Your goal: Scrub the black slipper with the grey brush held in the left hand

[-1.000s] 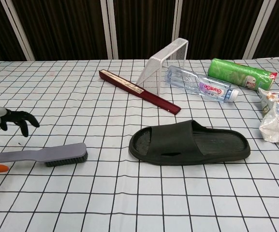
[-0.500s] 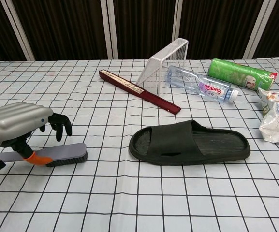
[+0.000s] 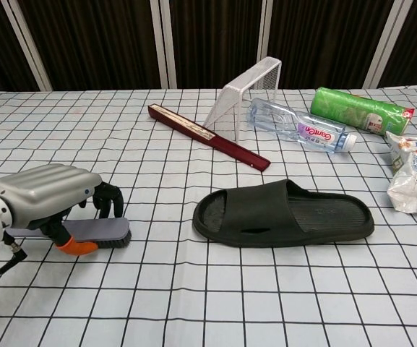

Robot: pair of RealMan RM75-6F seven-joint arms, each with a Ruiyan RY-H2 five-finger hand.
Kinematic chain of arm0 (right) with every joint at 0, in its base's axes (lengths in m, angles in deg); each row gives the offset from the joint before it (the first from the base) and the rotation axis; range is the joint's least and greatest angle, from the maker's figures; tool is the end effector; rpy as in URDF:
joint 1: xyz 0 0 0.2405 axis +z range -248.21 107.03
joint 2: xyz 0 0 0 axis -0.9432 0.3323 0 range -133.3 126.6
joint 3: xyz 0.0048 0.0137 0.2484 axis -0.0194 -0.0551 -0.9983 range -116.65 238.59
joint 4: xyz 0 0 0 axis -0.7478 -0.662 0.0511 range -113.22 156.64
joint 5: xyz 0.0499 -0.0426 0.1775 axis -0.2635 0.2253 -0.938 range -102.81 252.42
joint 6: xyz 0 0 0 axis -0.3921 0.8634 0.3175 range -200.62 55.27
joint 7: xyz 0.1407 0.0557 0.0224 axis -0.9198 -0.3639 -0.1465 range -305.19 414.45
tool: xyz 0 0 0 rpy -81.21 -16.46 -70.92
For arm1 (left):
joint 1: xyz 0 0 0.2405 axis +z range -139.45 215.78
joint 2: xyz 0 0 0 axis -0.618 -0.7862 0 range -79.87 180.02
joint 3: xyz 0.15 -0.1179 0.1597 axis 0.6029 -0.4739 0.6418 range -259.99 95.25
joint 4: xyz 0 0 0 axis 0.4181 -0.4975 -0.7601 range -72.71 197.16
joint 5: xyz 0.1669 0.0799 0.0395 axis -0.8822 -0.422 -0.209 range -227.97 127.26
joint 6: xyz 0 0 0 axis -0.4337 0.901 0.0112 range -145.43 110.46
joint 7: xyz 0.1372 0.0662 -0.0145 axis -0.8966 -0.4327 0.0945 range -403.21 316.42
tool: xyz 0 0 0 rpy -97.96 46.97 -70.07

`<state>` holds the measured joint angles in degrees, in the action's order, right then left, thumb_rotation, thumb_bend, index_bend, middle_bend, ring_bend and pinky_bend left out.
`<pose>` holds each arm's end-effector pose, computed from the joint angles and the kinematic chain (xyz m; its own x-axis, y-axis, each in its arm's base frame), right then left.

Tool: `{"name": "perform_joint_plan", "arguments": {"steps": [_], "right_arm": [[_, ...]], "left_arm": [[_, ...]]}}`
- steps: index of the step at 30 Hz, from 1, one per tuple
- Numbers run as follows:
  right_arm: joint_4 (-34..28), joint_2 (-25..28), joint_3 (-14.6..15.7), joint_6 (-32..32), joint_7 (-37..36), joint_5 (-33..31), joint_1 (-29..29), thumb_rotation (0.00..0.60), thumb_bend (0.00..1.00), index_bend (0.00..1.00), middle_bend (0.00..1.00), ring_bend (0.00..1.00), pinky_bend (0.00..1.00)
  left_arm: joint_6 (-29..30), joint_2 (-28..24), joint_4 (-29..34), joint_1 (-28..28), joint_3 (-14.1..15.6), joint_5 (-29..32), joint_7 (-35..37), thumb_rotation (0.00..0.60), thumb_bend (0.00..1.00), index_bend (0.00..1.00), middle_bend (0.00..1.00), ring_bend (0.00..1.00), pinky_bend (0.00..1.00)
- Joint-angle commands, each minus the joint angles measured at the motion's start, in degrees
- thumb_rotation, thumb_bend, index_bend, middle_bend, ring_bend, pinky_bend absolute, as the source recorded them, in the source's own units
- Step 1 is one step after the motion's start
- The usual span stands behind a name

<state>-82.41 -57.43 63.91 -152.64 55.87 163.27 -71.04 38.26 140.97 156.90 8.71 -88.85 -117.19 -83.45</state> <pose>-0.2909 -0.1373 0.1814 0.3735 -0.2267 0.8995 -0.9190 0.0415 0.3920 -0.1644 0.2617 -0.0274 0.5917 0.3205 0.7397 0.7883 -0.4220 -0.4478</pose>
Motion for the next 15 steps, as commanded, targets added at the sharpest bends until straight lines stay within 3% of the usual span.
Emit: {"name": "perform_joint_plan", "arguments": {"steps": [1,15], "right_arm": [[0.03,0.1,0.08,-0.06,-0.23,0.1,-0.02,0.581,0.39,0.0,0.0,0.0,0.0],[0.12,0.13,0.2,0.07,-0.4,-0.03,0.19,0.584,0.39,0.0,0.0,0.0,0.0]], "left_arm": [[0.32,0.12,0.09,-0.45,0.34,0.69,-0.63,0.6,0.41,0.4,0.47,0.34,0.38],[1.47,-0.08,0.96,-2.28,1.35,0.99,-0.51,0.6,0.61,0.58,0.6,0.47,0.52]]}}
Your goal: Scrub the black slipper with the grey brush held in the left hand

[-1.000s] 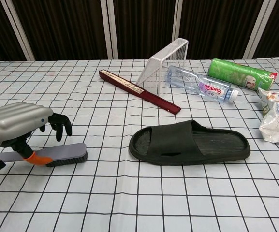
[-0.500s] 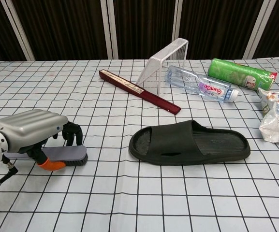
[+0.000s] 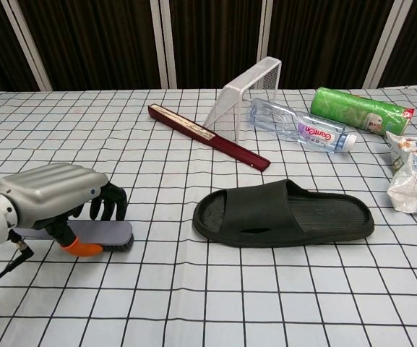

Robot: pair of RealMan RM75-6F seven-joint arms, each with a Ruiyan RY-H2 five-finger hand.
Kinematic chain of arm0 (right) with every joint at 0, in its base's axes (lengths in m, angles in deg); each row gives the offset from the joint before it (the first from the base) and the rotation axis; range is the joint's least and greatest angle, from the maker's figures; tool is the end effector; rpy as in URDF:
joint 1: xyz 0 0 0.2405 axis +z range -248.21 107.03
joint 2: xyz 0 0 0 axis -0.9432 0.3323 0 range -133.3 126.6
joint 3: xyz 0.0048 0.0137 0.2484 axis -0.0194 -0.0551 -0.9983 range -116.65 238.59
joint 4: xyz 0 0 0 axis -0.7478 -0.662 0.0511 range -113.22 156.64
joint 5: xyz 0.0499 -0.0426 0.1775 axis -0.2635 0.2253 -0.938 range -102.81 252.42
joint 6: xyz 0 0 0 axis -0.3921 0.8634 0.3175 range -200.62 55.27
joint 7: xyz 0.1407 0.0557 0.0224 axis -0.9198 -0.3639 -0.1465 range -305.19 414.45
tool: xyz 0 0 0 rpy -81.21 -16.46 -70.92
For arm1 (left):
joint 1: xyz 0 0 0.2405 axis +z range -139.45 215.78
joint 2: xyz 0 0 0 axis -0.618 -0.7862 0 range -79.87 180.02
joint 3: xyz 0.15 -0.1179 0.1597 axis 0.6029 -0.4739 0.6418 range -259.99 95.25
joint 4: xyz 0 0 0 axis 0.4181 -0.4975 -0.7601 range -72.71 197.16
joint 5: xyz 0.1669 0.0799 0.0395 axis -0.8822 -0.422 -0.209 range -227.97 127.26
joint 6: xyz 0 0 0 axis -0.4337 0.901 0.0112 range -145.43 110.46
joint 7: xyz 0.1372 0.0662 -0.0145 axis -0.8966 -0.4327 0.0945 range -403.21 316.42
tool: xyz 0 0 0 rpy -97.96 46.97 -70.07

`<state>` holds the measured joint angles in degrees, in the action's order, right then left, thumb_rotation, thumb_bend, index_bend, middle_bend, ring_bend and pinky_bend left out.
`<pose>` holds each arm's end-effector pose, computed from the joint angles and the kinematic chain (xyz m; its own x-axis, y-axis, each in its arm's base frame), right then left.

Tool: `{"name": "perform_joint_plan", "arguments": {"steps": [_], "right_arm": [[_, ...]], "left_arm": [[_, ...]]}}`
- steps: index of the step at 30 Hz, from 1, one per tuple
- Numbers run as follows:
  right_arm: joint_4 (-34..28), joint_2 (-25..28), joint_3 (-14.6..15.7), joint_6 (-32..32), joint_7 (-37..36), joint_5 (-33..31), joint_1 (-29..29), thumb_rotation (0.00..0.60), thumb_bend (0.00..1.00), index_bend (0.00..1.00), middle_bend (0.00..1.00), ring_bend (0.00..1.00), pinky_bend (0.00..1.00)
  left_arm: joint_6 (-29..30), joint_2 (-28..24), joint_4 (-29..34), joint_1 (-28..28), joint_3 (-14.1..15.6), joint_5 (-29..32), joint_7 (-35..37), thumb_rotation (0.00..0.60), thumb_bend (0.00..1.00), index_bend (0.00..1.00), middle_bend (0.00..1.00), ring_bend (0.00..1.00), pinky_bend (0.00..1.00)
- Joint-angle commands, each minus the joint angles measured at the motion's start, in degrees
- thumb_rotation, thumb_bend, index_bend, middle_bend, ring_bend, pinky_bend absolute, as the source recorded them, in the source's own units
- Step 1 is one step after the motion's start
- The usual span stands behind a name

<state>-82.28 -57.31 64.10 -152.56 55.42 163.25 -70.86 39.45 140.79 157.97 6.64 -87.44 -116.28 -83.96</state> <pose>-0.2914 -0.1375 0.1817 0.3702 -0.2298 0.9001 -0.9203 0.0413 0.3891 -0.1566 0.2616 -0.0280 0.6021 0.3128 0.7346 0.7762 -0.4451 -0.4465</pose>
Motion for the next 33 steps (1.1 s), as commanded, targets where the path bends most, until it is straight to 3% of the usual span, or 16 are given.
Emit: {"name": "perform_joint_plan", "arguments": {"steps": [1,8,13,16,24,30,33], "right_arm": [[-0.02,0.0,0.04,-0.01,0.09,0.03,0.02,0.584,0.39,0.0,0.0,0.0,0.0],[0.31,-0.28,-0.1,-0.11,0.53,-0.03,0.16,0.59,0.39,0.0,0.0,0.0,0.0],[1.22,-1.89,-0.45,-1.13,1.26,1.84,0.53,0.59,0.39,0.0,0.0,0.0,0.0],[1.14,-3.23,-0.63,0.46,2.69,3.26,2.08,0.589,0.4,0.0,0.0,0.0,0.0],[0.62,-8.09,-1.85,8.41,10.42,5.1,8.31,0.592,0.47,0.0,0.0,0.0,0.0],[-0.32,-12.62,-1.94,14.13,15.47,4.61,11.82,0.599,0.56,0.0,0.0,0.0,0.0],[0.05,-14.77,-2.91,15.35,18.44,2.34,12.65,0.599,0.6,0.0,0.0,0.0,0.0]], "left_arm": [[0.39,0.14,-0.16,-0.29,-0.05,0.09,0.06,0.6,0.63,0.58,0.61,0.48,0.53],[0.19,-0.23,-0.3,-1.62,-0.93,1.25,1.09,0.6,0.73,0.65,0.66,0.52,0.58],[-5.5,-1.72,0.63,-6.01,-5.25,7.7,2.27,0.6,0.76,0.65,0.66,0.53,0.58],[-9.81,-3.2,1.27,-10.03,-8.22,13.22,2.1,0.6,0.76,0.65,0.66,0.53,0.58],[-17.49,-6.77,0.86,-20.53,-11.16,28.83,0.6,0.6,0.74,0.65,0.66,0.52,0.58],[-22.84,-8.14,-1.32,-26.04,-12.76,34.38,4.85,0.6,0.67,0.65,0.66,0.52,0.58],[-24.36,-7.82,-3.65,-28.19,-11.74,34.26,5.52,0.6,0.65,0.65,0.66,0.52,0.58]]}}
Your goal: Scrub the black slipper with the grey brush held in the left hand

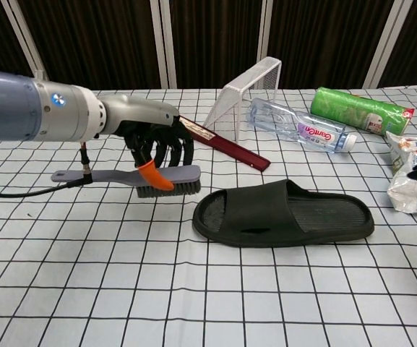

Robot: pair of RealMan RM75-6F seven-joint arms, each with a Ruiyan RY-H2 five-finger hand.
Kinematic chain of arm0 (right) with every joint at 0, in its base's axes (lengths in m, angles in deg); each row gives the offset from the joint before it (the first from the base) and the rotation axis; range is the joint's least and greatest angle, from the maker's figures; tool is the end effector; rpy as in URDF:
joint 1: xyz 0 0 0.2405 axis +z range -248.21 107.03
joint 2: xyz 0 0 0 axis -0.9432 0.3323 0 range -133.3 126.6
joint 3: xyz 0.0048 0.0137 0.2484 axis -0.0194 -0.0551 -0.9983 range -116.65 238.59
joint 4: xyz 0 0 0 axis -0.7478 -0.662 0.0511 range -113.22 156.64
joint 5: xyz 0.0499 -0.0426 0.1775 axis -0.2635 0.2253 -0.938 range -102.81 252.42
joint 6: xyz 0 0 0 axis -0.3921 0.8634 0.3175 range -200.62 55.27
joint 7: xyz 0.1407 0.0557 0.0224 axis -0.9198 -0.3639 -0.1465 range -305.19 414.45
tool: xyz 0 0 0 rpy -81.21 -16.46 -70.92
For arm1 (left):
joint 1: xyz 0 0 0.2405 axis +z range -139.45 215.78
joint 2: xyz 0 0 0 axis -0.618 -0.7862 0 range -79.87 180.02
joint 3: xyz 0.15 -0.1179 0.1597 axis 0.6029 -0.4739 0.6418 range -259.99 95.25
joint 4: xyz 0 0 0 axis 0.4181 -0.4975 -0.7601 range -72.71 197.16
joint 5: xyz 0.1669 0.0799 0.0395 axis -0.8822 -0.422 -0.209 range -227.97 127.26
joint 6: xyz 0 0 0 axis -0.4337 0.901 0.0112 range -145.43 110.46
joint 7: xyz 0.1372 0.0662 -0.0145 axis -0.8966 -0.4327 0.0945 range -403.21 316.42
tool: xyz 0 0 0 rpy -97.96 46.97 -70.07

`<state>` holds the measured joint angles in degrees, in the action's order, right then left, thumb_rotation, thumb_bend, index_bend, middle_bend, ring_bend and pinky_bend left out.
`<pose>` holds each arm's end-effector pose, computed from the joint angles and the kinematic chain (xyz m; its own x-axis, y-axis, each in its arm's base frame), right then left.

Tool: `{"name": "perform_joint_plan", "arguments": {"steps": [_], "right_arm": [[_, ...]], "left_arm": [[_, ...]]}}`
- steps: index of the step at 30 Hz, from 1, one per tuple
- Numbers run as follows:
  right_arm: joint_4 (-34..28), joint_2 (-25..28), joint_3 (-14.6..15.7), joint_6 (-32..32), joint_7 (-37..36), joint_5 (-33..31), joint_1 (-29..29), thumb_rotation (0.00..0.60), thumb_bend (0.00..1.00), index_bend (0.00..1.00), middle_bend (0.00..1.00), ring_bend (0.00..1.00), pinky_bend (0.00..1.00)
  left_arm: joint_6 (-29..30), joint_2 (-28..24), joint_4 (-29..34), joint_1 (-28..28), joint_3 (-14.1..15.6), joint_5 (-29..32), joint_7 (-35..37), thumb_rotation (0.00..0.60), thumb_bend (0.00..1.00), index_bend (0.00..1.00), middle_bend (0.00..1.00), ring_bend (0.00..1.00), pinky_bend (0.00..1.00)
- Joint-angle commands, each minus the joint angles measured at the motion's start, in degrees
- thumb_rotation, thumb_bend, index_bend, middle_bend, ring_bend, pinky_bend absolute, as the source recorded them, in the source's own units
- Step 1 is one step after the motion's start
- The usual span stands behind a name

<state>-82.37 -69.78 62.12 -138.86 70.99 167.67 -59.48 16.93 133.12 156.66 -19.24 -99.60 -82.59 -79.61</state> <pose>-0.2327 -0.1832 0.0887 0.5054 -0.2997 0.8092 -0.8504 -0.3321 0.4081 -0.0611 0.3534 -0.0135 0.4718 0.5383 0.6983 0.8613 -0.4509 -0.2344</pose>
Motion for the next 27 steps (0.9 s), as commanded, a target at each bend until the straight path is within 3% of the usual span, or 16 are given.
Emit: {"name": "perform_joint_plan", "arguments": {"steps": [1,7,12,27], "right_arm": [[0.3,-3.16,-1.39,2.43,4.04,-3.51,1.7,0.6,0.61,0.0,0.0,0.0,0.0],[0.45,-6.67,-2.32,5.97,7.72,-8.54,3.85,0.6,0.61,0.0,0.0,0.0,0.0],[0.78,-8.91,-1.83,7.46,9.35,-9.92,4.96,0.6,0.68,0.0,0.0,0.0,0.0],[2.65,-14.8,-0.07,13.91,13.4,-16.79,8.69,0.6,0.68,0.0,0.0,0.0,0.0]], "left_arm": [[-2.38,0.16,-3.21,-3.04,0.9,0.62,1.66,0.6,0.65,0.65,0.66,0.52,0.58],[-5.79,1.55,-6.87,-5.92,-0.05,0.79,7.25,0.6,0.64,0.65,0.66,0.52,0.58],[-7.36,2.27,-8.35,-7.99,-0.24,-0.45,10.45,0.6,0.62,0.65,0.66,0.52,0.58],[-13.48,4.95,-13.81,-13.3,0.11,0.37,21.13,0.6,0.61,0.65,0.66,0.52,0.58]]}}
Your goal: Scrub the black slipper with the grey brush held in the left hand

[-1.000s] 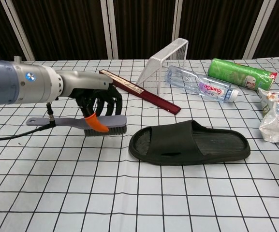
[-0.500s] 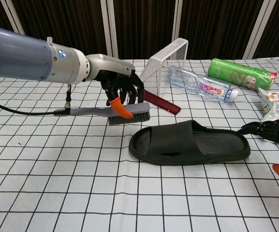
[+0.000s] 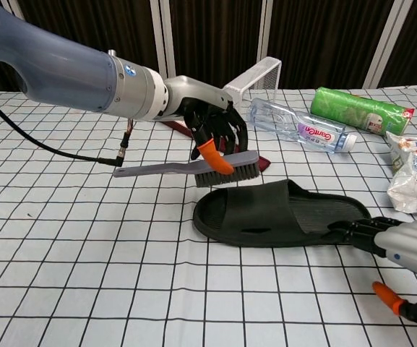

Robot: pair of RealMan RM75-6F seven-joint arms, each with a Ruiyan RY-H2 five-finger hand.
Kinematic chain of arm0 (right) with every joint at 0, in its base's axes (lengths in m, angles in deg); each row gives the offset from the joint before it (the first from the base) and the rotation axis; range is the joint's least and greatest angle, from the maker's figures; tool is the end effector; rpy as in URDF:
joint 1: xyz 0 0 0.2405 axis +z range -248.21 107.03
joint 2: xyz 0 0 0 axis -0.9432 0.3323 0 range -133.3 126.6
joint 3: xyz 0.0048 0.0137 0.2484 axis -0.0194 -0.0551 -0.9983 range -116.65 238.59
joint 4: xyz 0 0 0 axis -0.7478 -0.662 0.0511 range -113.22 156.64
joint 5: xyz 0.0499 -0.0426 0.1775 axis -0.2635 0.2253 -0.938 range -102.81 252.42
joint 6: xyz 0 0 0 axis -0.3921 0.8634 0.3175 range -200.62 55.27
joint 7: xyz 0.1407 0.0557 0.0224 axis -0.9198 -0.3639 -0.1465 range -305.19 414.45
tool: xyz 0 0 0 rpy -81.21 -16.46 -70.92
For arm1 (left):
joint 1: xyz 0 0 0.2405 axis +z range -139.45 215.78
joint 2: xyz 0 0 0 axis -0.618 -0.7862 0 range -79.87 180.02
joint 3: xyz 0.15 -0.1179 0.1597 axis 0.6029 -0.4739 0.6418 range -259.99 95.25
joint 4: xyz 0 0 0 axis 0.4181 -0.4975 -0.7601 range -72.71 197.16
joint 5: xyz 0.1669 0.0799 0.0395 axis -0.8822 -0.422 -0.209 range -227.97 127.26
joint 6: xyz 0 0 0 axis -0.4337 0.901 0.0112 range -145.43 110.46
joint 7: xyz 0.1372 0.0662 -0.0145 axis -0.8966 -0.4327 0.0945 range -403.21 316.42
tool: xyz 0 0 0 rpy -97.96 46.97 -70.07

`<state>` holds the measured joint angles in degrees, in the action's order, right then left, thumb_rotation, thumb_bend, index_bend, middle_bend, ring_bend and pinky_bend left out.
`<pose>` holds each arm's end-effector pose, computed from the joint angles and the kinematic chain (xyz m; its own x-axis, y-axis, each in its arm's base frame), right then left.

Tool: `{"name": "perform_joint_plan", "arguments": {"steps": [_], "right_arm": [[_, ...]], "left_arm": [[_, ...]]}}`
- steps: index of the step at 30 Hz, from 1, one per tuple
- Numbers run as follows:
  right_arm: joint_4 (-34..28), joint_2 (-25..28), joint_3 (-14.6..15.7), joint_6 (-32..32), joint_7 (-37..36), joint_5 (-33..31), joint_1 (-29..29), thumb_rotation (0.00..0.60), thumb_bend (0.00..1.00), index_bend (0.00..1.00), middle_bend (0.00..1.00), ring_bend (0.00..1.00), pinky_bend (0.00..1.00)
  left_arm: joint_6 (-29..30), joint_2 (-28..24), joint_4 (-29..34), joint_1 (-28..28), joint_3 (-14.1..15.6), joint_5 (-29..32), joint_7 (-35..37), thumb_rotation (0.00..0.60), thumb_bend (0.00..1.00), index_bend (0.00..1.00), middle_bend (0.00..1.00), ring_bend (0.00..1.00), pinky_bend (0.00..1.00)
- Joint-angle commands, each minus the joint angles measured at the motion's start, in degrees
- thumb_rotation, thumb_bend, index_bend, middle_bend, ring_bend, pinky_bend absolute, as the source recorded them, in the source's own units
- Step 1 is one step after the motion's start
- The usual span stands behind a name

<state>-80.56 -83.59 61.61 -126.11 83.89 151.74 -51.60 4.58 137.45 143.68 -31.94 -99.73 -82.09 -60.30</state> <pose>-0.2088 -0.1951 0.0000 0.5121 -0.4850 0.7089 -0.8526 -0.3872 0.3510 -0.0054 0.3805 -0.0398 0.3418 0.6675 0.6615 0.9045 -0.4247 -0.0389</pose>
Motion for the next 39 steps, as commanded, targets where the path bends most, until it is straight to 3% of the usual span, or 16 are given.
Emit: {"name": "perform_joint_plan", "arguments": {"steps": [1,17,23,27,33,39], "right_arm": [[1.22,-1.55,0.58,1.56,0.66,-1.24,1.11,0.6,0.68,0.0,0.0,0.0,0.0],[1.52,-3.58,1.82,1.49,3.41,-3.41,3.36,0.6,0.68,0.0,0.0,0.0,0.0],[0.7,-3.83,2.49,1.14,5.56,-4.86,3.95,0.6,0.68,0.0,0.0,0.0,0.0],[-0.06,-3.74,2.92,0.43,7.0,-5.96,4.1,0.6,0.68,0.0,0.0,0.0,0.0],[-1.22,-3.82,3.38,-0.31,8.47,-6.79,4.52,0.6,0.68,0.0,0.0,0.0,0.0],[-1.75,-3.98,3.64,-0.89,9.25,-7.65,4.97,0.6,0.68,0.0,0.0,0.0,0.0]], "left_arm": [[-2.01,0.8,-1.23,-0.82,0.21,-0.16,2.91,0.6,0.61,0.65,0.66,0.52,0.58],[-5.5,3.33,-4.97,-4.06,2.36,-3.8,11.39,0.6,0.59,0.65,0.66,0.52,0.58],[-3.0,6.99,-5.53,-2.38,-1.44,-6.71,16.45,0.6,0.58,0.65,0.66,0.52,0.58],[-0.81,8.15,-5.38,-1.25,-2.1,-10.1,17.64,0.6,0.58,0.65,0.66,0.52,0.58],[1.53,5.82,-3.21,-2.16,1.72,-9.53,15.29,0.6,0.58,0.65,0.66,0.52,0.58],[4.32,1.03,0.73,-5.82,8.88,-2.81,10.13,0.6,0.57,0.65,0.66,0.52,0.58]]}}
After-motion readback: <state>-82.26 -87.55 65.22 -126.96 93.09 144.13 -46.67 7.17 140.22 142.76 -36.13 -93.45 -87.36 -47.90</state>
